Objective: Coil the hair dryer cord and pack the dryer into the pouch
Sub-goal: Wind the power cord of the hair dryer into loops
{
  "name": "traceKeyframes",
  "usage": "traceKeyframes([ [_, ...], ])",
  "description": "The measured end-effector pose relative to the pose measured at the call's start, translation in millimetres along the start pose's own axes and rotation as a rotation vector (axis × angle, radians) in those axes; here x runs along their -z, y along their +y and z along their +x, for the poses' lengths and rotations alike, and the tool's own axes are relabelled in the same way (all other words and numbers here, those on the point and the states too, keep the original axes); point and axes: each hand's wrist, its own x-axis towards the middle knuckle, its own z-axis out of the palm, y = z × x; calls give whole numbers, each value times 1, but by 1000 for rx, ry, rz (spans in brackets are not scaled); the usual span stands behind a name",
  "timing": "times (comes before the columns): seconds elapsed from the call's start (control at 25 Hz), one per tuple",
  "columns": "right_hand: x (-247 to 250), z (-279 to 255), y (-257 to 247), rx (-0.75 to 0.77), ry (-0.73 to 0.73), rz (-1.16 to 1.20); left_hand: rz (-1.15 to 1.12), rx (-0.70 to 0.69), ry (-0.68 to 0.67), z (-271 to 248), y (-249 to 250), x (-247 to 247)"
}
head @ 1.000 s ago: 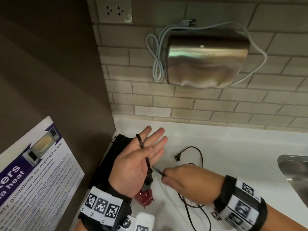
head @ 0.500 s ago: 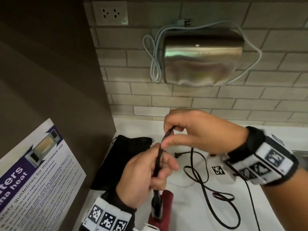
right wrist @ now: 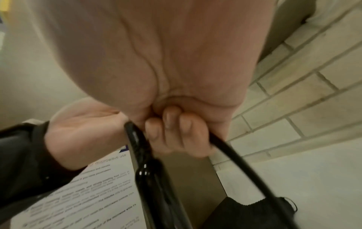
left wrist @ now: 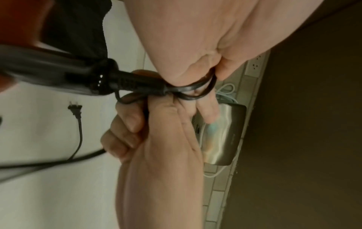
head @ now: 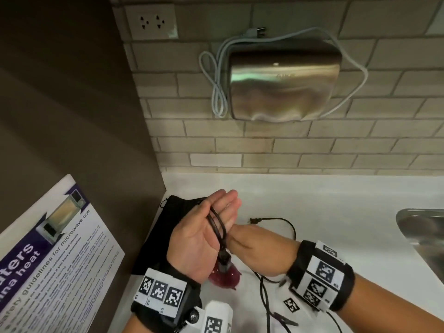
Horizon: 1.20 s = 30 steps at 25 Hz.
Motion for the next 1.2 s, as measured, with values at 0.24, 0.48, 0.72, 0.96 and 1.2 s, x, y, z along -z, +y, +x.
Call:
traceKeyframes([
  [0.24,44,-18,-25,84,-112,-251,801,-126,28,-6,-6,8],
  [0.48,83,1,-8,120,58,-40,929,104,-67,-13,-2,-6],
  [0.72,48,35,49,-85,251,327,164,222,-62,11,6,-10],
  [0.96,1,13,36,-56,120,-12,15,-2,99,40,-1,-5],
  [1.2,39,-10,3,204,-5,-208,839,-106,159,33,-21,-11],
])
